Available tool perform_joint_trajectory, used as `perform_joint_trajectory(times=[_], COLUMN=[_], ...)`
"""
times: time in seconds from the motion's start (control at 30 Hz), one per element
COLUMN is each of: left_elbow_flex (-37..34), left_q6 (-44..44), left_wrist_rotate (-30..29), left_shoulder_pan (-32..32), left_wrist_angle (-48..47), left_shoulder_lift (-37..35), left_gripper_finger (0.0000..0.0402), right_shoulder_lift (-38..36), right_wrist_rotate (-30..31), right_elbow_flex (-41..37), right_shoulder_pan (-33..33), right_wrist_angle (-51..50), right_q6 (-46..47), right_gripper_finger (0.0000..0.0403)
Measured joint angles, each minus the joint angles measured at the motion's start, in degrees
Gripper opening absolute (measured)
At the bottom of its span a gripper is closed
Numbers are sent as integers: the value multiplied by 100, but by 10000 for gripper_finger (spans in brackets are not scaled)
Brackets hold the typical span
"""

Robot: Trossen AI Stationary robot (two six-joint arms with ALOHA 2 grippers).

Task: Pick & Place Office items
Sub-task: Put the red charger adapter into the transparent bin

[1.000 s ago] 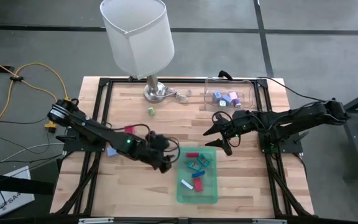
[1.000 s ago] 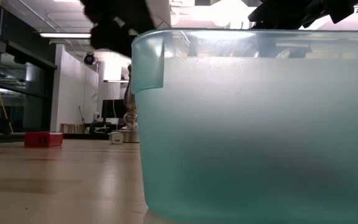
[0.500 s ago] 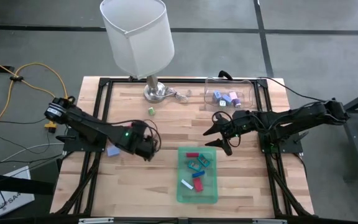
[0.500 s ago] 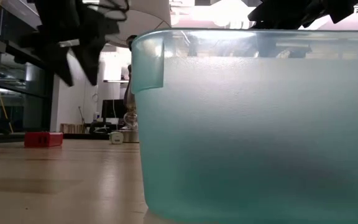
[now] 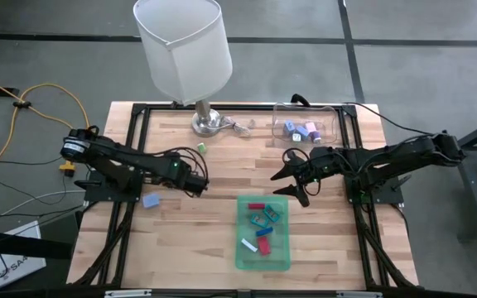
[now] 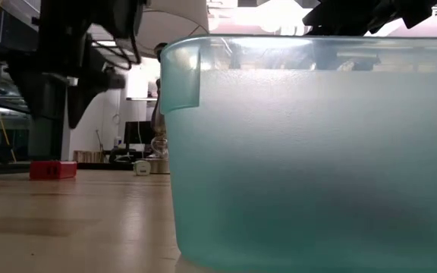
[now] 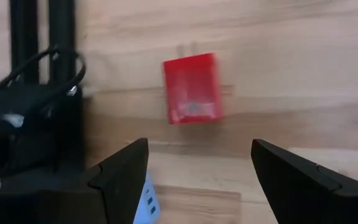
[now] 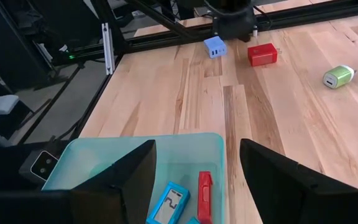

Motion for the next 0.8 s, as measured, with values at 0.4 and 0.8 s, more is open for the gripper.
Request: perform_joint_trajectory(times=[0.4,0.8], left_elbow_flex=[-363,-1059], left_q6=[236,747], left_wrist_rotate=[382,607], left_shoulder_pan=[973,1481], left_wrist_angle=[405,1532], left_shoulder_lift=[0,-229], left_gripper_finger=[278,278], right_shoulder_lift=[0,0], right_wrist_rotate=[0,0], right_elbow_flex=[0,0], right_shoulder_pan=[0,-2], right_wrist_angle=[0,0], right_q6=[0,0], right_gripper_finger=[220,220])
